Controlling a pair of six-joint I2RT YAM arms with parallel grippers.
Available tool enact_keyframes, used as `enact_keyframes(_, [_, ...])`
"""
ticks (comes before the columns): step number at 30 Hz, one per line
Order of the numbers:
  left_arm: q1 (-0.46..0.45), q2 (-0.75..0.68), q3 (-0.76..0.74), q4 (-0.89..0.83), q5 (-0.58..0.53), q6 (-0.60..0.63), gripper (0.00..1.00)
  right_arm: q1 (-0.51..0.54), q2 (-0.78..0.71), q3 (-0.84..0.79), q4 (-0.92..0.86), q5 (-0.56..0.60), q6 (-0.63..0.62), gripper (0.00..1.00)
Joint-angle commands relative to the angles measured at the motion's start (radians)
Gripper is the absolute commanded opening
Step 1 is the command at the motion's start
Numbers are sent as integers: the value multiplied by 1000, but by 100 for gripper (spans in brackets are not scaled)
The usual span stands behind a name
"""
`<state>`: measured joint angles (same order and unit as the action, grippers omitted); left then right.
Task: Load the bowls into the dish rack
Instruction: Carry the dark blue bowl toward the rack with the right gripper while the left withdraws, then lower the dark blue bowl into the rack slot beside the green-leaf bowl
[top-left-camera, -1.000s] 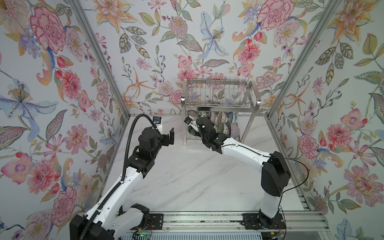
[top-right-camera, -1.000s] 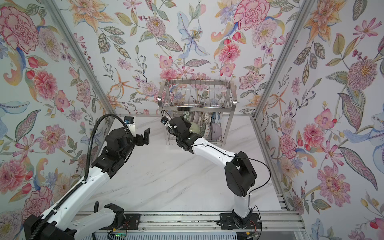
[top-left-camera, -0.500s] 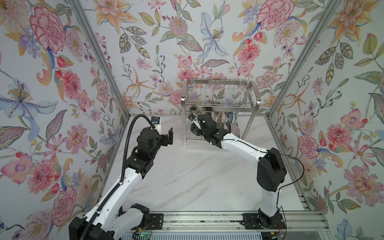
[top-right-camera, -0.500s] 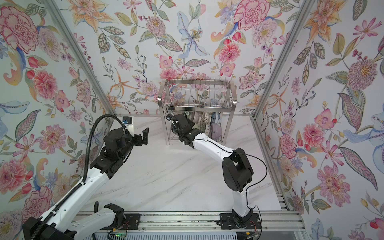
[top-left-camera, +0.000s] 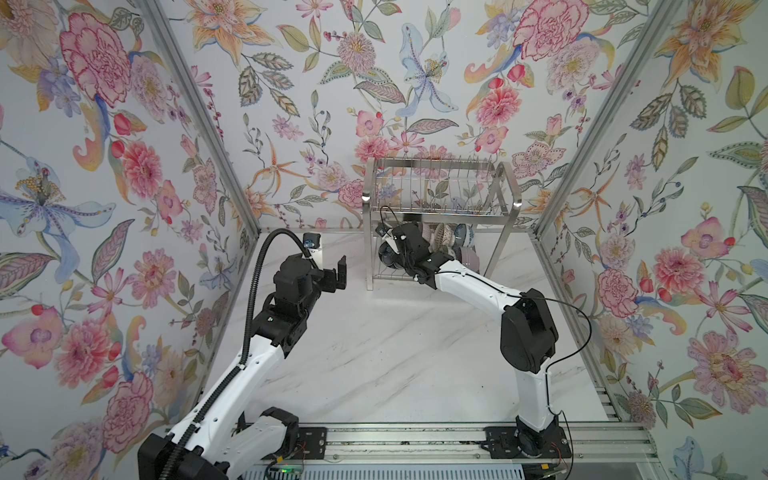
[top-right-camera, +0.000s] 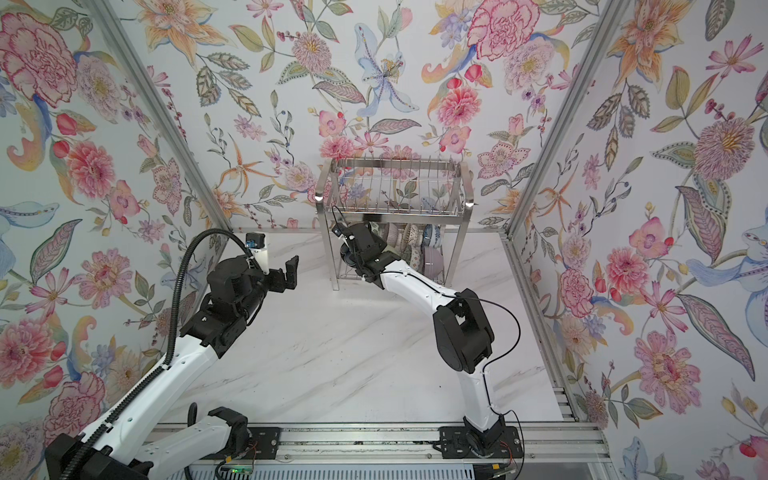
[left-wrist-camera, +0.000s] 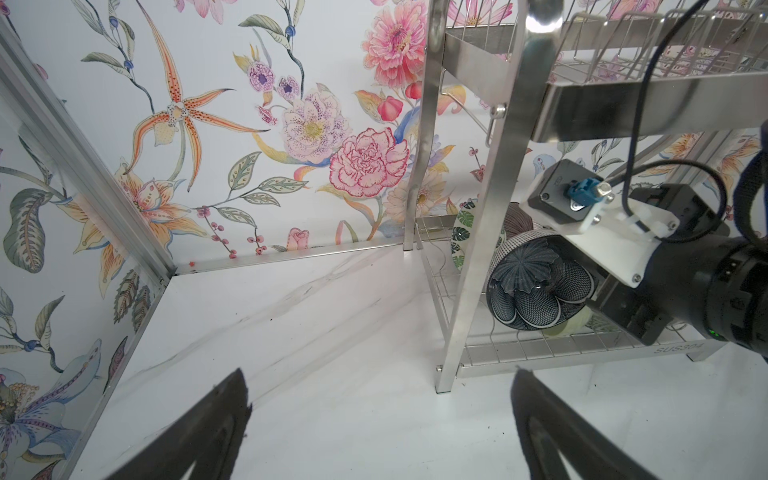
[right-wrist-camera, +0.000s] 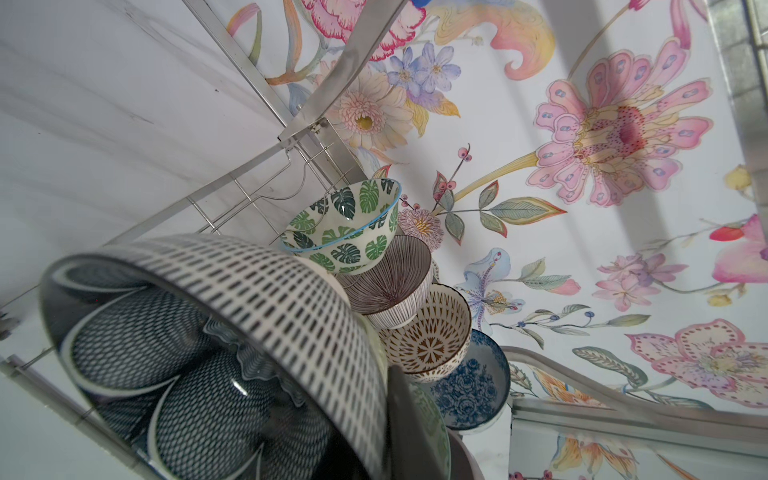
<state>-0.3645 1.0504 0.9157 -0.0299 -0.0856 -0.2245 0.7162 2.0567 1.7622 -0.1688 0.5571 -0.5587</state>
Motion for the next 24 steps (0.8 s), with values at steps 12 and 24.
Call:
enact_keyframes(12, [10,-14,-3,-8,9,-18,100,-18,78,143,41,14,22,0])
enact_keyframes(24, [11,-20,-11,-12,1,-16,99,-19,145,200,61,56,-47,0])
